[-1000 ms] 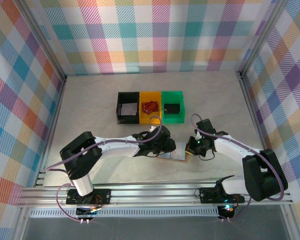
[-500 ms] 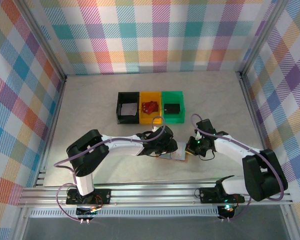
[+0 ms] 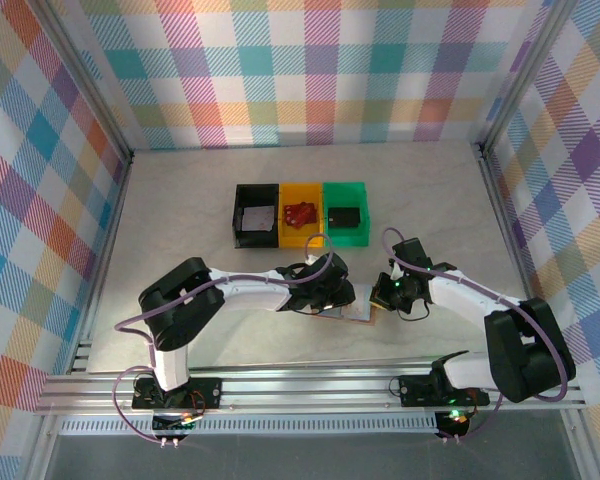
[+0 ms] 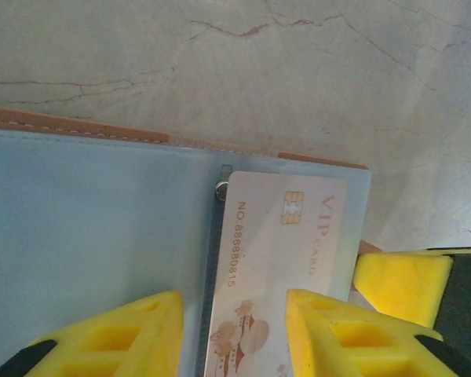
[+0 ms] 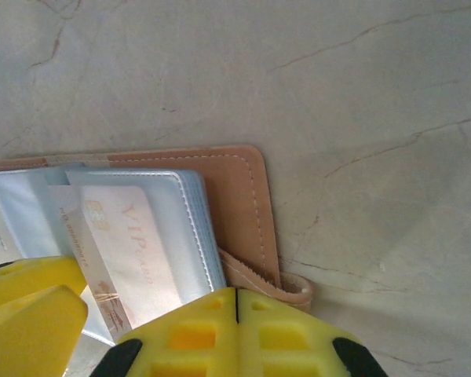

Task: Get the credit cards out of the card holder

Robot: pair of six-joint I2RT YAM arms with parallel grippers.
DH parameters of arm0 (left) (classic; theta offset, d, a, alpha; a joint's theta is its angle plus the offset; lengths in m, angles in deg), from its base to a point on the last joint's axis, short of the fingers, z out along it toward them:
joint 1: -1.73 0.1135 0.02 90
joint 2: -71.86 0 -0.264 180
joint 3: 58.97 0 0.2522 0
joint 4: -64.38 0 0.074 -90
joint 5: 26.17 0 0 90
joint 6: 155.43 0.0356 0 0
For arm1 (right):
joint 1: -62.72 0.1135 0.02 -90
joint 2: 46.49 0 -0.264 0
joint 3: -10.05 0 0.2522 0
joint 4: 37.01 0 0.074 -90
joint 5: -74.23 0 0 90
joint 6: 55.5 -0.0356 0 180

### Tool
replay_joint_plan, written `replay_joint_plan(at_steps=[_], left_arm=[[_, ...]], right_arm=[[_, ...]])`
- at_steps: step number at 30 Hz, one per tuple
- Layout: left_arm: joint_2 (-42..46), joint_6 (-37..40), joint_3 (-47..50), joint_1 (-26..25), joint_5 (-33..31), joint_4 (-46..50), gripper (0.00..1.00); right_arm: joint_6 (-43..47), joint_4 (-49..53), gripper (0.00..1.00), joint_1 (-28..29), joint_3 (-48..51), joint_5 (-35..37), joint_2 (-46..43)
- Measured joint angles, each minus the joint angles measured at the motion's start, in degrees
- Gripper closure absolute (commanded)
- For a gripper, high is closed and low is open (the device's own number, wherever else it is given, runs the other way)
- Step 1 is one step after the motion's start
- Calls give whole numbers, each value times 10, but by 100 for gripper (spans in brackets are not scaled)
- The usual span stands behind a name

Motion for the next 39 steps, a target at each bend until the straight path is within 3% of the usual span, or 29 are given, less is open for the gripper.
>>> replay_joint_plan(at_steps=[22, 39], left_arm=[[-3, 0, 0, 0, 15, -43, 65], [-3, -2, 13, 0, 15, -61, 80]], right_arm=[[0, -10, 100, 0, 0, -7, 6], [0, -11, 100, 0, 1, -10, 6]])
